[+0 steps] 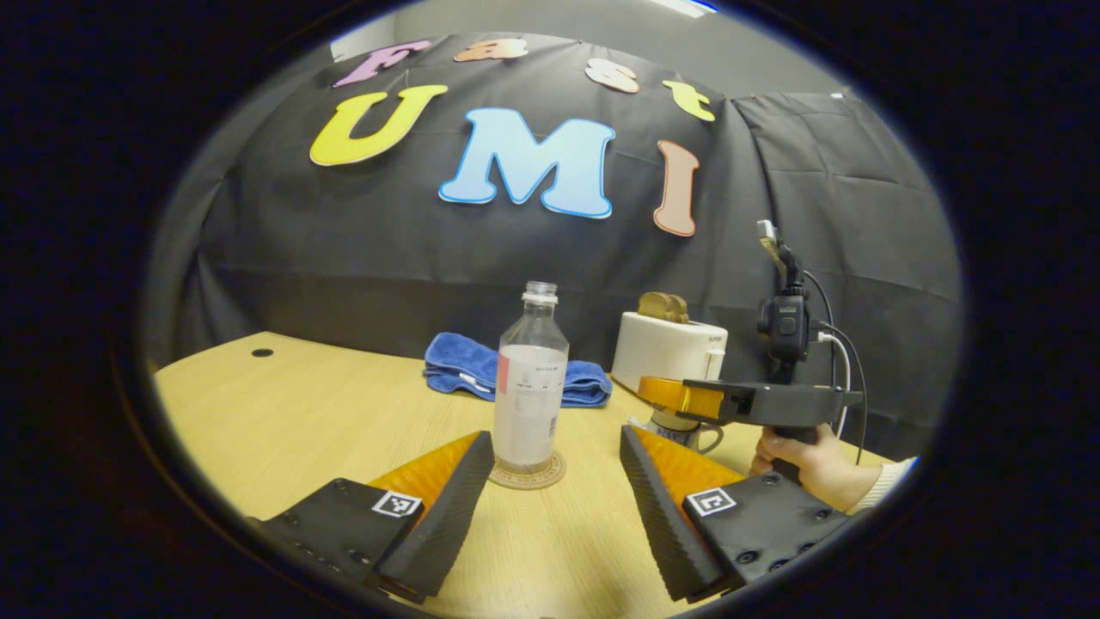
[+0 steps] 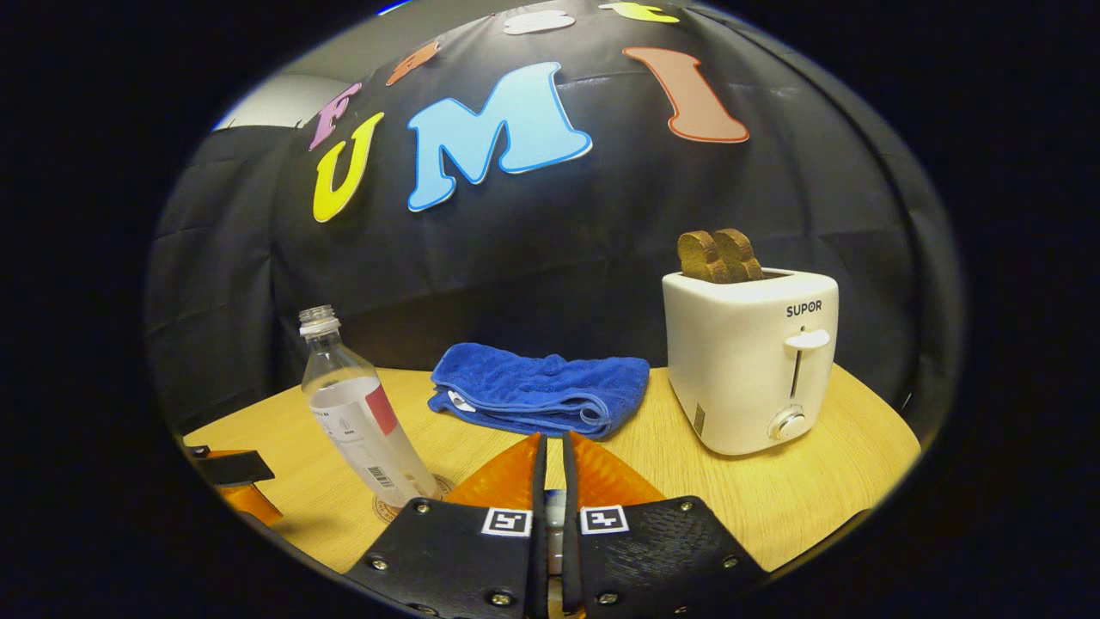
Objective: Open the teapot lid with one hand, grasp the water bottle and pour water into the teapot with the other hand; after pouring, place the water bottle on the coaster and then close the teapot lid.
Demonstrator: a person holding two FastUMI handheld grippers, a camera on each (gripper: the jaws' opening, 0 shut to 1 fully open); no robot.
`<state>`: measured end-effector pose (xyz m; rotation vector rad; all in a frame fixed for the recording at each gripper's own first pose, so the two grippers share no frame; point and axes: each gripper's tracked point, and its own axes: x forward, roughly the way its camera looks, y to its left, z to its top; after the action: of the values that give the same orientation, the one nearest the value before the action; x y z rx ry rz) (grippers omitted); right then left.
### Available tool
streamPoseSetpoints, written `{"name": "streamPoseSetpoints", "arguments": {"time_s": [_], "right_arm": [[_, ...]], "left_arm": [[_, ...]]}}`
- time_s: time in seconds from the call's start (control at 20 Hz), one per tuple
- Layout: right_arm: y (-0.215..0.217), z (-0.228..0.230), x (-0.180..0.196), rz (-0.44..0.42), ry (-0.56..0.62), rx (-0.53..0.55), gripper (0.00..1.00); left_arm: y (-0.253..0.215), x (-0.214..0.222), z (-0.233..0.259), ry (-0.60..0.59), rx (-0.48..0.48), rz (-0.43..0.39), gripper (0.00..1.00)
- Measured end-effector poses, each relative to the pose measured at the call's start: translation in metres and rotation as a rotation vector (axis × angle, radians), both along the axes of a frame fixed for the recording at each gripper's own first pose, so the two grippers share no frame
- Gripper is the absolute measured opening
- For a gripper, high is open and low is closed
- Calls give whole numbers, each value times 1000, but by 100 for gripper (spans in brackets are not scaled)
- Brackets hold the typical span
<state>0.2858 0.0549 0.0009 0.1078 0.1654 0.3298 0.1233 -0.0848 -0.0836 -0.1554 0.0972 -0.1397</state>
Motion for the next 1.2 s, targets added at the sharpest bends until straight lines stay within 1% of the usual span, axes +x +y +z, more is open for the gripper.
{"name": "streamPoseSetpoints", "arguments": {"time_s": [0.25,0.35,0.55,0.6,0.65,0.7,0.75,0.8,0.85,0.9,0.95,1.05,1.1,1.2], "right_arm": [[-3,-10,-1,-2,5,13,6],[-3,-11,-2,-6,-13,-1,6],[1,-8,-5,-12,-43,-26,15],[0,-6,-8,-20,-44,-34,21],[1,-1,-9,-23,-51,-38,23],[1,7,-16,-27,-60,-31,29],[2,17,-24,-24,-73,-17,39],[2,31,-34,-28,-91,-2,62],[0,43,-44,-39,-112,7,69],[0,57,-56,-45,-133,14,86],[-3,70,-70,-61,-152,8,89],[-12,96,-101,-94,-203,-25,90],[-17,107,-117,-115,-226,-45,90],[-29,111,-147,-159,-232,-79,90]], "left_arm": [[-3,0,-3,8,-4,-9,99],[-3,1,-4,10,3,-7,99],[-7,1,-5,14,11,-19,99],[-7,0,-4,13,18,-20,99],[-7,-1,-3,9,25,-24,99],[-8,-2,-2,5,28,-26,99],[-8,-4,0,-2,29,-28,99],[-9,-4,2,-8,30,-32,99],[-10,-5,4,-11,33,-40,99],[-12,-7,6,-14,38,-45,99],[-13,-9,8,-18,46,-48,99],[-12,-16,10,-17,65,-46,99],[-16,-22,12,-13,60,-53,99],[-23,-37,14,-1,63,-74,99]]}}
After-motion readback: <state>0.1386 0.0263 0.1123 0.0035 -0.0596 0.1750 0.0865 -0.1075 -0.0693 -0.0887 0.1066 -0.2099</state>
